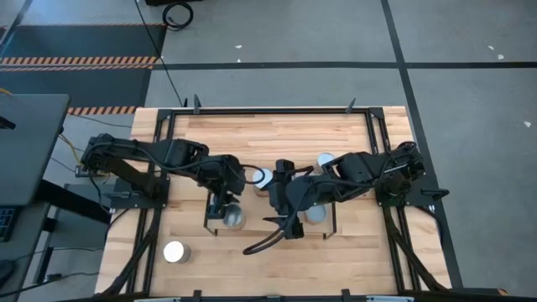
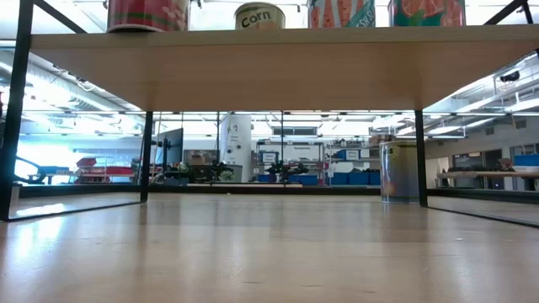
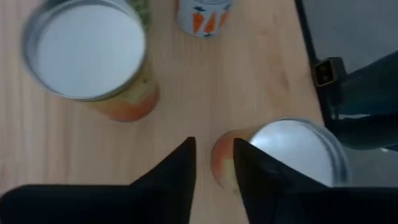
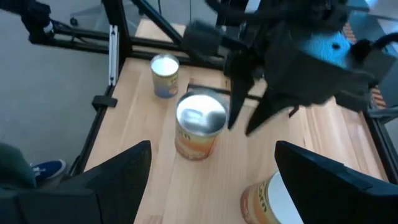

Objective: Pick and place cans onto a shelf
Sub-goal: Put the large canned corn on the shelf

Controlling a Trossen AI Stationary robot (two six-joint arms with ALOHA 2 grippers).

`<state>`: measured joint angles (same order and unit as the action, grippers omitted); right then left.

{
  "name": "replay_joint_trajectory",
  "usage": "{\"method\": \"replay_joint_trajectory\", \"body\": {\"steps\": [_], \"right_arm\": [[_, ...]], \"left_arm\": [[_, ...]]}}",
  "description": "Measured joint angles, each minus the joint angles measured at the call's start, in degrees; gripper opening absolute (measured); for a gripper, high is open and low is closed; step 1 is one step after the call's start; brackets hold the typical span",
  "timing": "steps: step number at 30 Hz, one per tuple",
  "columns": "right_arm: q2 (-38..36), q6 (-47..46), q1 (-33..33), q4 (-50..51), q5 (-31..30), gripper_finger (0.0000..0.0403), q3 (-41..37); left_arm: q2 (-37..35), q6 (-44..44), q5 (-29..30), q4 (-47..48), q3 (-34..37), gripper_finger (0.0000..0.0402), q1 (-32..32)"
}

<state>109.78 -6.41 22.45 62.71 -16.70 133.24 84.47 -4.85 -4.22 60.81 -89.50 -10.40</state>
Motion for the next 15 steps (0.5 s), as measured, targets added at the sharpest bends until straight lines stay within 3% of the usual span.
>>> {"method": "replay_joint_trajectory", "body": {"steps": [4,9,15], "right_arm": [[0.0,0.6,-0.8,-2.8,0.1,0.0348,-2.5],[0.9,1.6,-2.3,-16.7,4.2,0.0336,-8.5],[4.8,-0.1,-5.5,-20.7,7.2,0.0237,-8.6]], "left_arm": [[-0.5,-0.7,0.9,5.4,-4.1,0.0143,1.3],[-4.0,-5.4,2.0,16.5,-15.7,0.0149,1.0],[-13.9,-10.9,4.6,13.7,-19.7,0.0132,-1.0]]}}
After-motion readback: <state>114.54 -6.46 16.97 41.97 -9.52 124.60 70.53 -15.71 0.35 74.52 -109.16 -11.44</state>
